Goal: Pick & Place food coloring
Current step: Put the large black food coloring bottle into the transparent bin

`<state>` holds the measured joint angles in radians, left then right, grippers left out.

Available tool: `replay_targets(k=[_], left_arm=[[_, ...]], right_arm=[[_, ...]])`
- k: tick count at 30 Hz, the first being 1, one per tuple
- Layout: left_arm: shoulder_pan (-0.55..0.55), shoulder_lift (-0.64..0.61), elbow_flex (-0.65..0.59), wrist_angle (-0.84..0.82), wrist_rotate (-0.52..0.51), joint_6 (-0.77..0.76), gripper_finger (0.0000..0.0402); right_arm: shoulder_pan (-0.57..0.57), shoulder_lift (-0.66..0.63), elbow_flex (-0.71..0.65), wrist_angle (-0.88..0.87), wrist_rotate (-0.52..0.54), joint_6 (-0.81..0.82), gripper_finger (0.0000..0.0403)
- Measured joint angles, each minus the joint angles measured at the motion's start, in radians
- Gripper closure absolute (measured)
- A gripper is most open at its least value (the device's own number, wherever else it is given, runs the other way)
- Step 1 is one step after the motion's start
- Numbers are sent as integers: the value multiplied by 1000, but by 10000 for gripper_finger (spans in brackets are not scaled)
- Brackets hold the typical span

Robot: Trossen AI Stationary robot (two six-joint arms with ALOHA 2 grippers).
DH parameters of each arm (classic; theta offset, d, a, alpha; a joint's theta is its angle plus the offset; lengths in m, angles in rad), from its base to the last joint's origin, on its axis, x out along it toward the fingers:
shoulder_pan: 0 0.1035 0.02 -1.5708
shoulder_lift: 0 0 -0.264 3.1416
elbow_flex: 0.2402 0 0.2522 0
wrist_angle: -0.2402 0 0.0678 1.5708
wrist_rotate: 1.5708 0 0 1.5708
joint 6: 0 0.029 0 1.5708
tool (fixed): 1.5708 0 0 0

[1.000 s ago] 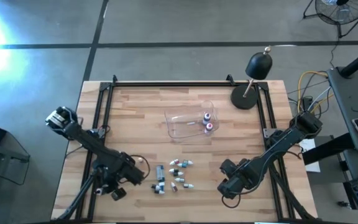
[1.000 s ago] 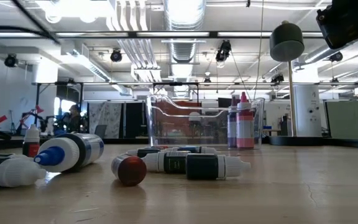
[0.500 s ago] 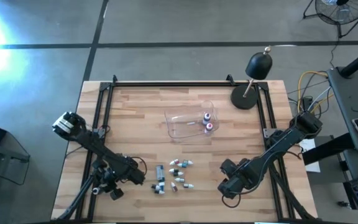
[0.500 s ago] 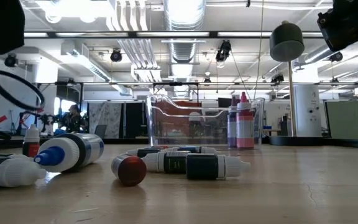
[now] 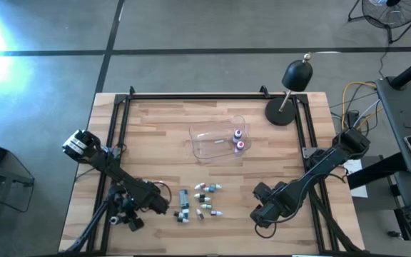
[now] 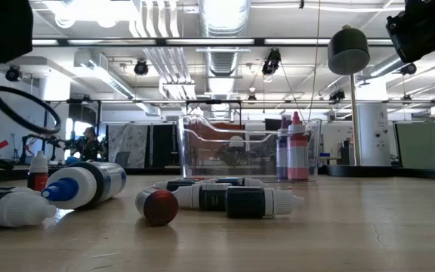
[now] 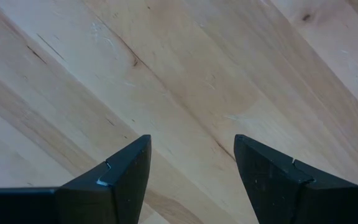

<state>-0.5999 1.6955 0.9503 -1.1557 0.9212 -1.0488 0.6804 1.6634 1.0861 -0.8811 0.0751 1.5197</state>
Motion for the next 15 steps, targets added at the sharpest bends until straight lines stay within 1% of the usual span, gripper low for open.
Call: replay_targets(k=[8, 15], left_arm=[[2, -1, 47, 3, -76, -24, 280], [2, -15, 51, -3, -122, -25, 280]], right_arm=[[0, 0, 0, 2, 0, -5, 179], [0, 0, 0, 2, 0, -12, 179]])
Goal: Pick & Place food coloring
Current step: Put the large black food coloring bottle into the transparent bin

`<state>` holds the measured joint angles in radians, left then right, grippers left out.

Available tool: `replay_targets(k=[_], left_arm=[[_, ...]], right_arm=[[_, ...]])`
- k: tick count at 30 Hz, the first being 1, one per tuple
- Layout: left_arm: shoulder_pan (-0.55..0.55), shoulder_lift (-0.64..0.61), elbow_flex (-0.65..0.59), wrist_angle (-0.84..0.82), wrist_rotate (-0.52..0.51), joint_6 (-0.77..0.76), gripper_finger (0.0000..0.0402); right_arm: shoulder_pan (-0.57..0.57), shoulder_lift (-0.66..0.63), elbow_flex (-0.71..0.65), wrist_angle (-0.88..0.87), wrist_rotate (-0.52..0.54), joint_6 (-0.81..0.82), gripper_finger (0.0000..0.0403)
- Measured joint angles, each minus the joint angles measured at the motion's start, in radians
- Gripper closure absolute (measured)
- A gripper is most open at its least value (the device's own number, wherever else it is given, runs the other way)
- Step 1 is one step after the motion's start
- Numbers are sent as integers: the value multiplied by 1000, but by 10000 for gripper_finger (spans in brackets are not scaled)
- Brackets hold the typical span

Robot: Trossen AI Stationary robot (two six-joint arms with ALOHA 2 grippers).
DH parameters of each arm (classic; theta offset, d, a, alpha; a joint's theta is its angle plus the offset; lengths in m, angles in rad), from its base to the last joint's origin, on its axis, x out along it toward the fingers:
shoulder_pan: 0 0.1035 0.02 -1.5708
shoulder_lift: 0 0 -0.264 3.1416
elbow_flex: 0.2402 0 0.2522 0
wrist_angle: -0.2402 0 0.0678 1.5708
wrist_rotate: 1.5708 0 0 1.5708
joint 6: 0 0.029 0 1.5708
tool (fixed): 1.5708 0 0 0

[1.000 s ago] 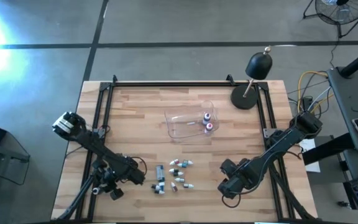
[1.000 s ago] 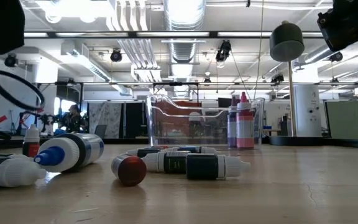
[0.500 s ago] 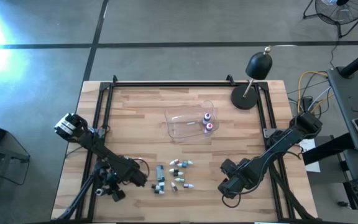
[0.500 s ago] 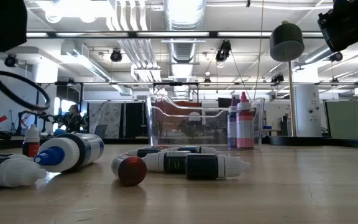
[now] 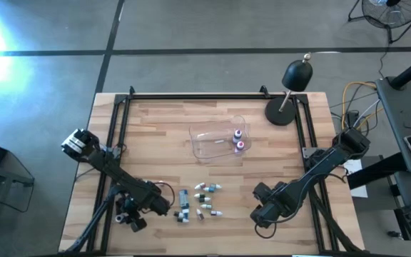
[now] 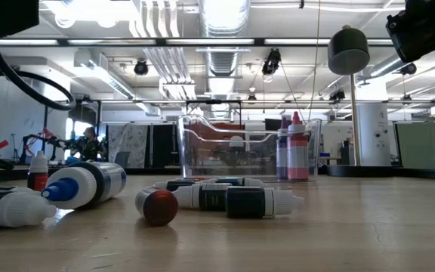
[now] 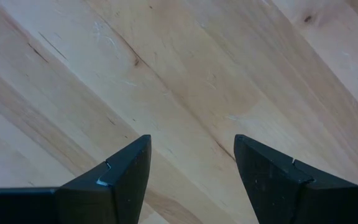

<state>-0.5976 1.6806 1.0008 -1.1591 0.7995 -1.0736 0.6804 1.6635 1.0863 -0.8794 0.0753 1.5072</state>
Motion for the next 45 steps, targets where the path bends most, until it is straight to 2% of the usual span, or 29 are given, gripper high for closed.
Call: replay_targets(k=[29, 39, 45], left_arm=[[-3, -3, 53, -17, -104, 44, 277], [-2, -1, 80, -50, -156, 77, 199], [-3, 0, 91, -56, -139, 71, 191]], right_arm=[[0, 0, -2, -2, 3, -15, 179], [0, 0, -5, -3, 7, -15, 179], [0, 0, -10, -3, 6, -15, 179]])
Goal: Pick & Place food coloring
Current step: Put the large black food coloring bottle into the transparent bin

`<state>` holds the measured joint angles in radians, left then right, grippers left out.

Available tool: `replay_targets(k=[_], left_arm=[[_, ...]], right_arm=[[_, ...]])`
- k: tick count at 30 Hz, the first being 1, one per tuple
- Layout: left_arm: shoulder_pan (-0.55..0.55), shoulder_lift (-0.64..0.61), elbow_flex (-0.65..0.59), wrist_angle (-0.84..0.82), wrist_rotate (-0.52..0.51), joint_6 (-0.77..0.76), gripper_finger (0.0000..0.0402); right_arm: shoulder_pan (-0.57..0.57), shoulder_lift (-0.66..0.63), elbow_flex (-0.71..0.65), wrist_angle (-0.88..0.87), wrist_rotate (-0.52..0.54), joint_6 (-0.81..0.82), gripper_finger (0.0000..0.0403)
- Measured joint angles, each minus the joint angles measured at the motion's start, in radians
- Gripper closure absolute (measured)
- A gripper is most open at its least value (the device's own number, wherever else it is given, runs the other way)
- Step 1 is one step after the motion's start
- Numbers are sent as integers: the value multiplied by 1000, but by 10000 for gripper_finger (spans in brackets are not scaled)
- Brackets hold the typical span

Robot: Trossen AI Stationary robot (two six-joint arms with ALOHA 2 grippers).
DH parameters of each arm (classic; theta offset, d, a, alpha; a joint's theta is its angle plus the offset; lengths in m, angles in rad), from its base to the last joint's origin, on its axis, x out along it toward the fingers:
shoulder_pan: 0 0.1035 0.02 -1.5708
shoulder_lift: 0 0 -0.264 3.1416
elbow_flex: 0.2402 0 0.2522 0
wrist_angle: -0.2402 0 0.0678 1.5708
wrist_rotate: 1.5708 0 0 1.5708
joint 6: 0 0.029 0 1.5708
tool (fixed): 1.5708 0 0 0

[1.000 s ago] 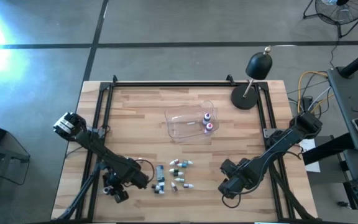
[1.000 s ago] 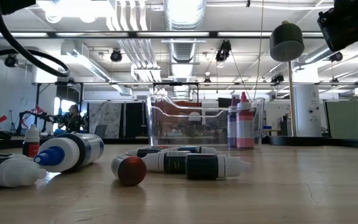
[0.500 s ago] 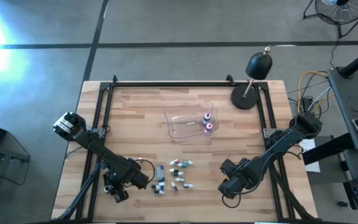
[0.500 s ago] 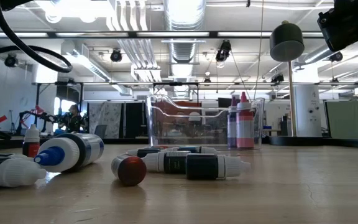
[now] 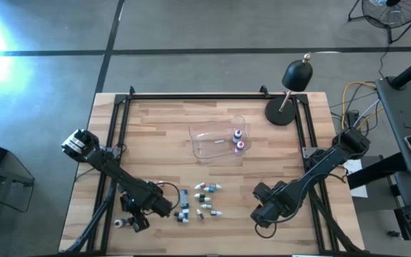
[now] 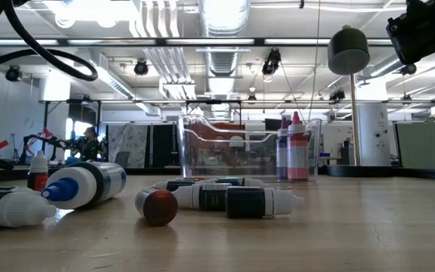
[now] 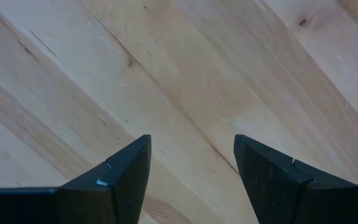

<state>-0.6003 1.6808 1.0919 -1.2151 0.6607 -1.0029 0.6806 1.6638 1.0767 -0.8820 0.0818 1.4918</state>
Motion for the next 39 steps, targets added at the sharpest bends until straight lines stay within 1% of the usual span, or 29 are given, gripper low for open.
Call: replay_targets(k=[4, 10, 13, 16, 19, 23, 25, 28, 29, 30, 33, 35, 39], left_arm=[[0, 0, 9, -6, 2, 0, 190], [0, 0, 45, -12, -61, 1, 190], [-1, -7, 84, -50, -146, 0, 190], [-17, -43, 132, -93, -277, -47, 190], [-56, -116, 155, -93, -414, -182, 190], [-127, -236, 137, -76, -513, -463, 190], [-174, -290, 119, -76, -547, -604, 190], [-239, -350, 77, -58, -551, -763, 190], [-261, -362, 62, -33, -553, -771, 190], [-285, -369, 48, 12, -568, -747, 190], [-361, -371, 30, 152, -656, -572, 190], [-405, -360, 28, 169, -705, -485, 190], [-450, -328, 22, 150, -705, -327, 190]], right_arm=[[0, 0, 0, 0, 0, 0, 179], [0, 0, -2, -1, 0, -8, 179], [0, 0, -2, -1, 0, -11, 179], [0, 0, -2, -1, 0, -11, 179], [0, 0, -2, -1, -1, -10, 179], [0, 0, -2, -1, -1, -10, 179], [-1, 0, -2, -2, -1, -10, 179], [-1, 0, -4, -2, -1, -11, 179], [-1, 0, -4, -3, -1, -11, 179], [-1, 0, -5, -3, -1, -11, 179], [-1, 0, -6, -3, -1, -9, 179], [-1, 0, -6, -2, -2, -1, 179], [-1, 0, -6, -1, -4, 21, 179]])
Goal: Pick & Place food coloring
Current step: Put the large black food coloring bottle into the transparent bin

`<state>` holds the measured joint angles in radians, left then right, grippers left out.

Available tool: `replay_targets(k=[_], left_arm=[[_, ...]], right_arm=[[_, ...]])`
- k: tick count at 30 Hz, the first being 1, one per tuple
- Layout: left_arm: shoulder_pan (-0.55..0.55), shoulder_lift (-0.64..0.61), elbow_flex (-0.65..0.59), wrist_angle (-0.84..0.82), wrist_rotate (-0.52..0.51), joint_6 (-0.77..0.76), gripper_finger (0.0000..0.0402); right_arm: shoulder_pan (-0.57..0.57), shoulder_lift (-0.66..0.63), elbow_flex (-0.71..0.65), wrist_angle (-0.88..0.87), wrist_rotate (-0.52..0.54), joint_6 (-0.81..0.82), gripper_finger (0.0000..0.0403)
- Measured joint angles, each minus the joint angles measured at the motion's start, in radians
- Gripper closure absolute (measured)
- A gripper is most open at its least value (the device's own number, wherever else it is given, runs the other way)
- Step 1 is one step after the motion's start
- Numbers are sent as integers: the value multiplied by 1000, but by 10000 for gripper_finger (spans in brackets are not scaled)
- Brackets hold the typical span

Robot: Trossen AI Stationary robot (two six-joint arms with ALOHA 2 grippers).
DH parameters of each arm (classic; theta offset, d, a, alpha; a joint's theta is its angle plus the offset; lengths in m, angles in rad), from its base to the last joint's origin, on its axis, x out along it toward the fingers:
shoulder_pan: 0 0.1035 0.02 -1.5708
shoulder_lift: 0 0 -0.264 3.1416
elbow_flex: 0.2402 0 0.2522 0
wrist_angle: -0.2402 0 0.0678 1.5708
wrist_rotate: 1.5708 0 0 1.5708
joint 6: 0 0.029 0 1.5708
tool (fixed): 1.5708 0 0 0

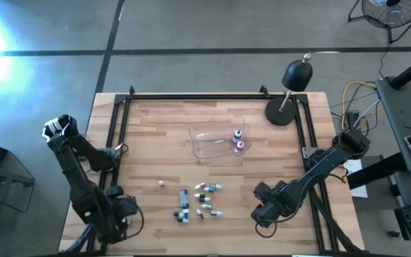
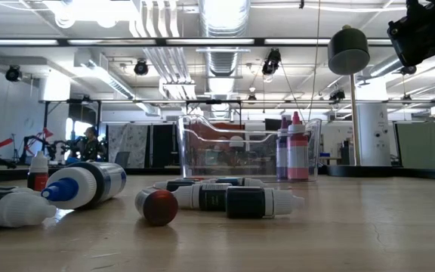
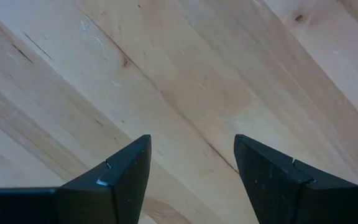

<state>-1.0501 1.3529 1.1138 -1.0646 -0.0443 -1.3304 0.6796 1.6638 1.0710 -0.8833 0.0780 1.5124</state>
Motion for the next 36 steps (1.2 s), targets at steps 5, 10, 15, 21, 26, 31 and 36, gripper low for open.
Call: replay_targets(k=[5, 10, 15, 21, 26, 31, 36], left_arm=[[-31, 26, -6, -47, 11, 139, 190], [-30, 32, -7, -70, 17, 265, 190], [-31, 31, -7, -68, 17, 309, 190], [-31, 35, -41, 5, 26, 328, 190], [-31, 35, -76, 61, 30, 328, 190], [-32, 35, -94, 50, 76, 319, 191], [-33, 35, -101, 25, 110, 310, 196]], right_arm=[[0, 0, 0, 1, 0, 4, 179], [0, 0, 0, 1, 0, 7, 179], [1, 0, -3, 1, 1, 31, 179], [1, 0, -20, 2, 1, 42, 179], [1, 0, -32, 2, 1, 57, 179], [1, 0, -39, 2, 0, 56, 179], [1, 0, -41, 2, 0, 55, 179]])
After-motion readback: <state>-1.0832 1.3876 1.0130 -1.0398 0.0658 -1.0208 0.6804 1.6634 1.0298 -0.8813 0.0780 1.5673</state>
